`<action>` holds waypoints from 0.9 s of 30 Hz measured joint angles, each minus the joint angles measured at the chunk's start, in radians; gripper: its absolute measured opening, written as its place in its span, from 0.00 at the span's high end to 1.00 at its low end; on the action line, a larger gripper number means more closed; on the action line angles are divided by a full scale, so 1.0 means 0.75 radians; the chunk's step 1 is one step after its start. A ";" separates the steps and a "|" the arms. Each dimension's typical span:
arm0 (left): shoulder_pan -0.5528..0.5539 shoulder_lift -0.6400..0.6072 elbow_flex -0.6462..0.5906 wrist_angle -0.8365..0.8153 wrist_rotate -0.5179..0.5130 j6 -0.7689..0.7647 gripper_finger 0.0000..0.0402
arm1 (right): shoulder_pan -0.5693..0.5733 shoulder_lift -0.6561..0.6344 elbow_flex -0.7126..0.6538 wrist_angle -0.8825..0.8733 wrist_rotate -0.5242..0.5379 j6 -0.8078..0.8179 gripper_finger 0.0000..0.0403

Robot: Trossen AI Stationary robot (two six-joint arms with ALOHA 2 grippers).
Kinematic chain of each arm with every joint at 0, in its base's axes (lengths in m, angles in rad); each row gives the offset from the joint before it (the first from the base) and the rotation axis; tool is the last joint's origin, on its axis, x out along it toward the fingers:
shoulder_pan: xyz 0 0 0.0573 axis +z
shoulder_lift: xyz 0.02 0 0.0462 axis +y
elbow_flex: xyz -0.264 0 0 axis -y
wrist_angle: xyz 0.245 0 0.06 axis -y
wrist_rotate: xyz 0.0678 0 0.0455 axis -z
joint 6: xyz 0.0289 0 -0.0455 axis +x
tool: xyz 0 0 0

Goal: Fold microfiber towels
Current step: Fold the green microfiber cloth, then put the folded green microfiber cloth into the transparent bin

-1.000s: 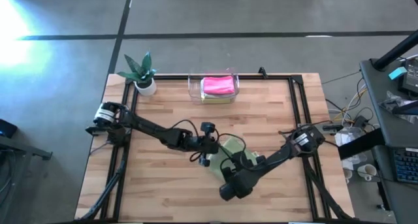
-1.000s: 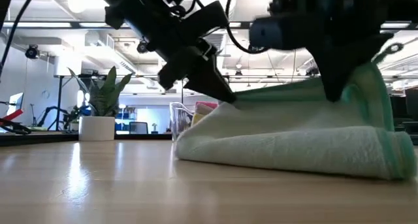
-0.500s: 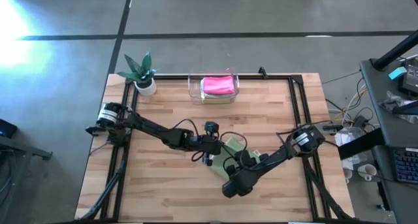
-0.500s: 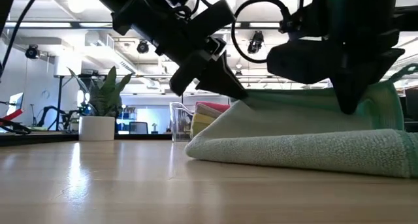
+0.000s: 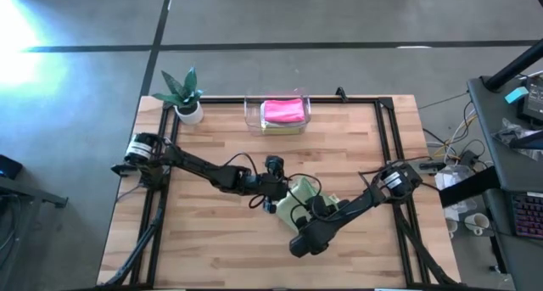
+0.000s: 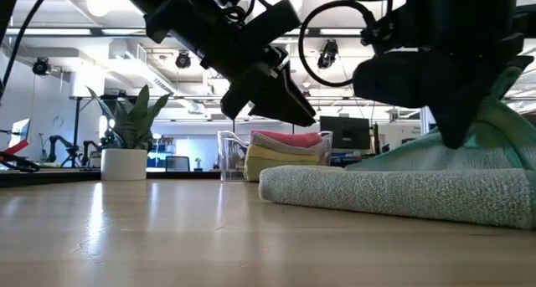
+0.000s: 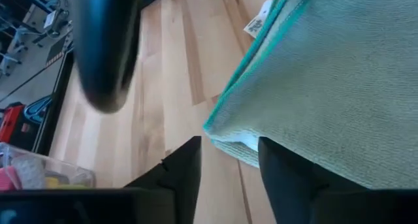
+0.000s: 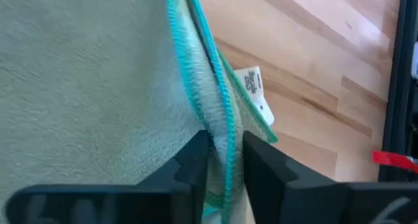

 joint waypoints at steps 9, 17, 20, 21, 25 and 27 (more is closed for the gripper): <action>-0.001 -0.070 0.008 -0.098 0.000 -0.011 0.62 | -0.053 -0.005 -0.025 0.003 0.079 -0.053 0.68; -0.003 -0.172 0.044 -0.391 0.133 -0.215 0.62 | -0.068 -0.136 -0.029 0.003 0.068 -0.139 0.60; -0.010 -0.223 0.039 -0.453 0.253 -0.220 0.62 | -0.042 -0.243 -0.039 0.002 0.071 -0.169 0.59; -0.014 -0.238 0.034 -0.469 0.273 -0.221 0.62 | -0.024 -0.282 -0.044 0.004 0.077 -0.168 0.60; -0.038 -0.281 0.029 -0.532 0.301 -0.220 0.62 | 0.059 -0.412 -0.064 0.009 0.092 -0.154 0.61; -0.052 -0.291 0.030 -0.509 0.317 -0.219 0.62 | 0.111 -0.455 -0.072 0.025 0.113 -0.134 0.61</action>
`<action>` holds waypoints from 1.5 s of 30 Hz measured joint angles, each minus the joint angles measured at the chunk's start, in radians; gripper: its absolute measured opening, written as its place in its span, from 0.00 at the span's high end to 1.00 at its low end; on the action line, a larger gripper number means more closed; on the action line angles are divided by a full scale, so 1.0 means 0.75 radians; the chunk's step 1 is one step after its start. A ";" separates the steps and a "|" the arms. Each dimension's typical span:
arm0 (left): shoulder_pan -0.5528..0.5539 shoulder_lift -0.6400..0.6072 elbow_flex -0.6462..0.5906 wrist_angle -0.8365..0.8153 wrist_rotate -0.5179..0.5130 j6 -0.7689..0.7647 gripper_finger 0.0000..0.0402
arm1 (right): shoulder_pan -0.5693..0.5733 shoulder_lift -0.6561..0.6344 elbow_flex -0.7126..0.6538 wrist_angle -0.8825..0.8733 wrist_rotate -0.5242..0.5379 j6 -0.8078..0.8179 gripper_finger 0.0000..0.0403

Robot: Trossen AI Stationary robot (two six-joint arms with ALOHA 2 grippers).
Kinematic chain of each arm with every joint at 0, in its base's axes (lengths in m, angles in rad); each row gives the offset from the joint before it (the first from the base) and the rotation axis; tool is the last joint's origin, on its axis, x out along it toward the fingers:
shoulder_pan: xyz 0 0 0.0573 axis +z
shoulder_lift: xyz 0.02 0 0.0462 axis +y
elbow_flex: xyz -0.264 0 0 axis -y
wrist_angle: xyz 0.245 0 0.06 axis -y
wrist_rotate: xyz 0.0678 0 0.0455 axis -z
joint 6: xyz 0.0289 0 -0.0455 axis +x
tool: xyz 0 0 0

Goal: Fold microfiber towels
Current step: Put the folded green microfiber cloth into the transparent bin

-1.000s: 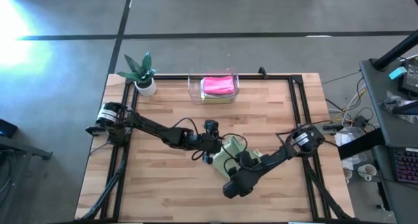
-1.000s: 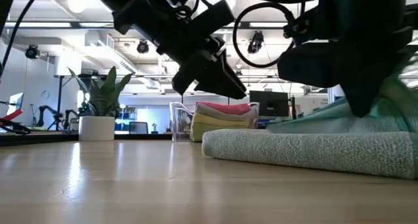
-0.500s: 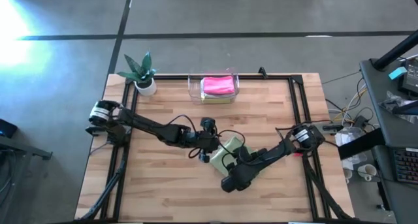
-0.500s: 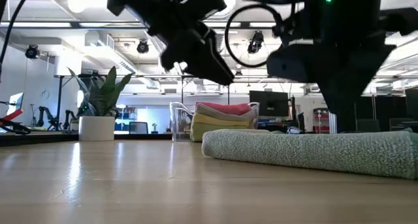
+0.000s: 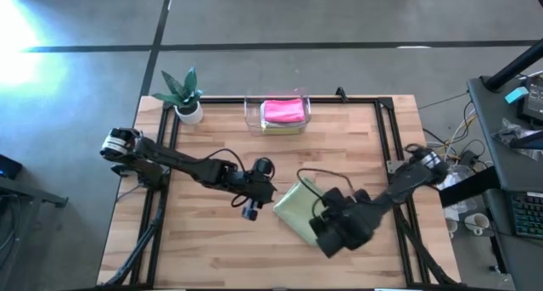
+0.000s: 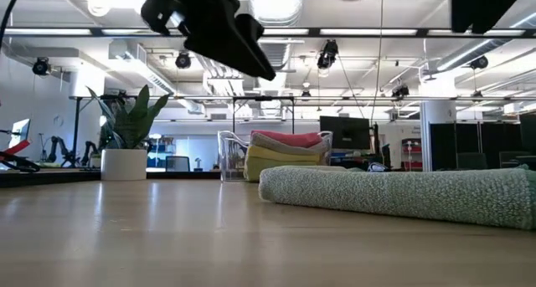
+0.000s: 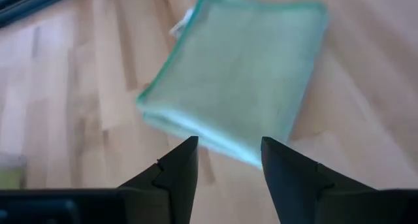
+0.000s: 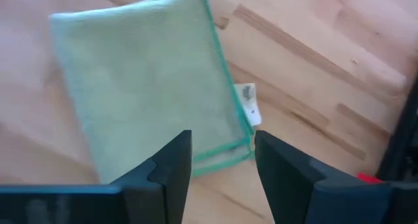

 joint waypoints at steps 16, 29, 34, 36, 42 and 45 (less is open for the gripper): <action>-0.112 0.202 -0.015 0.218 0.197 0.392 0.62 | 0.162 0.126 -0.027 0.539 0.043 -0.454 0.53; -0.127 0.347 -0.015 0.249 -0.094 0.430 0.62 | 0.146 0.332 -0.022 0.588 0.052 -0.534 0.52; -0.128 0.371 -0.015 0.249 -0.089 0.431 0.62 | 0.122 0.378 -0.022 0.593 0.050 -0.535 0.52; -0.124 0.392 -0.017 0.268 -0.090 0.432 0.62 | 0.109 0.391 -0.022 0.592 0.050 -0.534 0.52; -0.107 0.461 -0.012 0.326 -0.097 0.432 0.62 | 0.076 0.436 -0.022 0.598 0.008 -0.521 0.52; -0.105 0.482 -0.012 0.333 -0.105 0.423 0.62 | 0.061 0.452 -0.022 0.600 -0.038 -0.513 0.52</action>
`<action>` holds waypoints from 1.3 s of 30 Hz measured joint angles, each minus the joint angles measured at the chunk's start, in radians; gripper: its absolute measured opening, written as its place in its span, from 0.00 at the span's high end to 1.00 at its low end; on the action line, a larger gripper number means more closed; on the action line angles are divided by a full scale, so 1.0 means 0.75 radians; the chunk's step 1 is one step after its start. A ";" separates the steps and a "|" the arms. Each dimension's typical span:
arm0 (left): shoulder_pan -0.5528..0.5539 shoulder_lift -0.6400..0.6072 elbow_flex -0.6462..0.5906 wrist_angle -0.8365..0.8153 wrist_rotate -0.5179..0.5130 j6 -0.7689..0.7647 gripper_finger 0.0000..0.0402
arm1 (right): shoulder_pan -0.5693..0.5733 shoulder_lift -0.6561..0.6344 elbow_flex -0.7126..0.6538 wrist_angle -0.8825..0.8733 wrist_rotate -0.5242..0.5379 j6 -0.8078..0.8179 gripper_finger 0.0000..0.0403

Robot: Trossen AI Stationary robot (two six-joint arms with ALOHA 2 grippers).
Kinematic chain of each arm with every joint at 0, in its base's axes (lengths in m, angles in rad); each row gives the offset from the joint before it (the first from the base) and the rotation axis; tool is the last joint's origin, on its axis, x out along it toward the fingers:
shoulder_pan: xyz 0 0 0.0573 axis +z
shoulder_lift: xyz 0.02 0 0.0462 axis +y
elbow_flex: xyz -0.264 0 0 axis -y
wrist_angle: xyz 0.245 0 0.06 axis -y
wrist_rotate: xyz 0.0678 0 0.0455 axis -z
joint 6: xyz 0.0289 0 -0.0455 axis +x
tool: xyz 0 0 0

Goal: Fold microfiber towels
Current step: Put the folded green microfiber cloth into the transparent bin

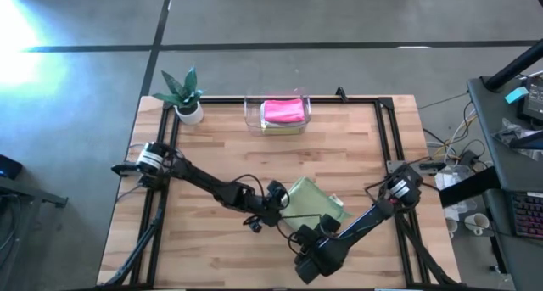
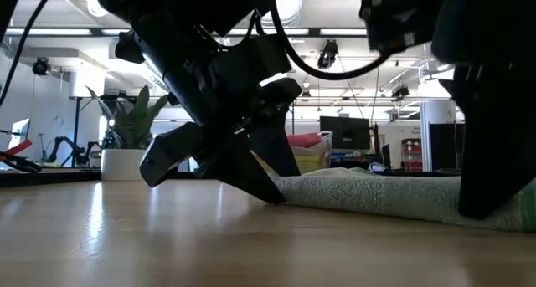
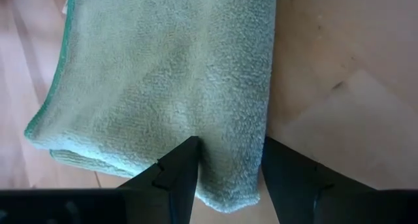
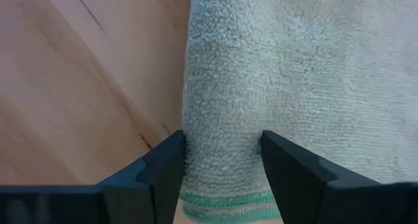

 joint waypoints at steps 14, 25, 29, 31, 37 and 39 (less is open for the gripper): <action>0.000 0.006 -0.002 -0.022 -0.015 -0.004 0.83 | -0.057 0.013 0.000 -0.056 -0.006 0.032 0.87; -0.023 -0.118 0.029 -0.255 0.001 -0.005 0.98 | -0.059 -0.001 0.177 -0.089 -0.012 0.039 0.97; -0.037 -0.233 0.035 -0.383 0.004 -0.006 0.98 | -0.059 -0.001 0.298 -0.169 -0.001 0.066 0.98; -0.045 -0.305 0.033 -0.436 0.005 -0.007 0.98 | -0.059 -0.001 0.367 -0.242 0.021 0.085 0.98; -0.053 -0.529 0.034 -0.558 0.011 -0.008 0.98 | -0.066 -0.001 0.562 -0.453 0.160 0.103 0.98; -0.053 -0.608 0.034 -0.590 0.010 -0.016 0.98 | -0.078 -0.002 0.627 -0.509 0.192 0.097 0.98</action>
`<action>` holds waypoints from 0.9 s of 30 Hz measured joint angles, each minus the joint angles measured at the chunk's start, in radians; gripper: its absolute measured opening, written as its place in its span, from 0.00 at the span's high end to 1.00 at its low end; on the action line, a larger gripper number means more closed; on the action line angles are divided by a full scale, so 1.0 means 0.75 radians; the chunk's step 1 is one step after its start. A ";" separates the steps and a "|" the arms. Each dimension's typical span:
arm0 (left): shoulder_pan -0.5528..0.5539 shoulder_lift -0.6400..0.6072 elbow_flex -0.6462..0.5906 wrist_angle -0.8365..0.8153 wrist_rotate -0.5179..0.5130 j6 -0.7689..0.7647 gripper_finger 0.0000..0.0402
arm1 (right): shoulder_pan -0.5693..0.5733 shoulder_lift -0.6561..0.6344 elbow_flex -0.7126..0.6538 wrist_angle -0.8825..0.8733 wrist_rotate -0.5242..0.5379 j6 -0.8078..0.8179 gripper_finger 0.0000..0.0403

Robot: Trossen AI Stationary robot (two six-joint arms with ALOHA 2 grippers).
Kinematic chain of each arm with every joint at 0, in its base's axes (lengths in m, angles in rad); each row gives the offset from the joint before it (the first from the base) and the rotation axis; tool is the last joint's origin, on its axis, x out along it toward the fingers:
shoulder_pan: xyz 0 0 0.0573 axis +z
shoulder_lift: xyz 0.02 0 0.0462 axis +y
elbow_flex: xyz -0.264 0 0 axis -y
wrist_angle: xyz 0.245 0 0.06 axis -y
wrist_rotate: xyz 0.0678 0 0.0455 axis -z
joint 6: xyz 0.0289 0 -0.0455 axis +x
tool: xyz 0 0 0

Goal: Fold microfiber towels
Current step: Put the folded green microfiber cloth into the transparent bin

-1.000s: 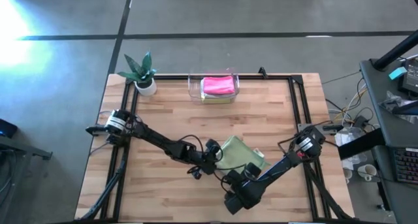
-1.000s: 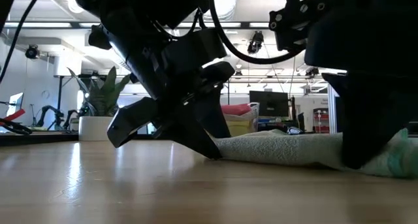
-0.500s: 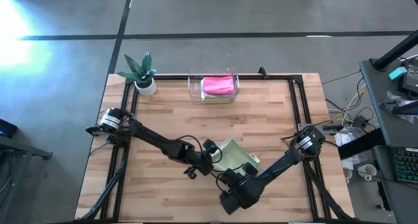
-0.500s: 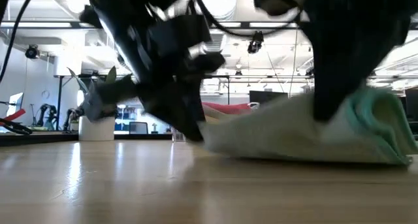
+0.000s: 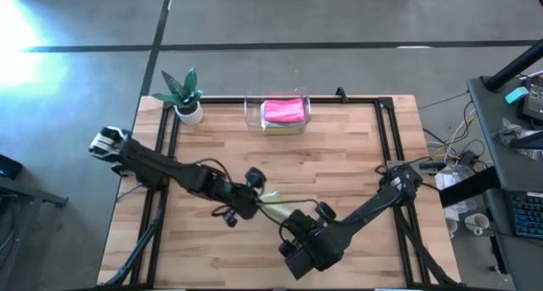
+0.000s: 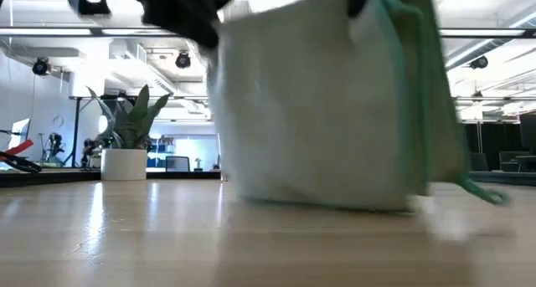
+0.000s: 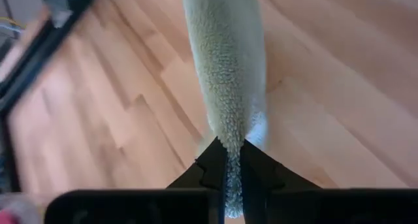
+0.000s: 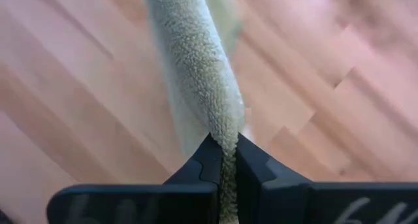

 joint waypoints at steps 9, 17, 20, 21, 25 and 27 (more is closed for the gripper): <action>0.060 -0.260 0.004 -0.045 -0.211 -0.055 0.98 | -0.162 -0.001 0.229 -0.116 0.260 -0.178 0.98; 0.198 -0.360 0.005 -0.031 -0.422 -0.057 0.98 | -0.392 -0.038 0.280 -0.069 0.363 -0.500 0.98; 0.269 -0.364 0.005 -0.020 -0.496 -0.057 0.98 | -0.479 -0.049 0.285 -0.063 0.375 -0.621 0.98; 0.296 -0.364 0.005 -0.007 -0.504 -0.057 0.98 | -0.508 -0.057 0.285 -0.061 0.375 -0.658 0.98; 0.404 -0.354 0.003 0.089 -0.527 -0.056 0.98 | -0.630 -0.083 0.285 -0.036 0.408 -0.799 0.98; 0.450 -0.346 0.002 0.151 -0.529 -0.056 0.98 | -0.690 -0.095 0.286 0.007 0.411 -0.873 0.98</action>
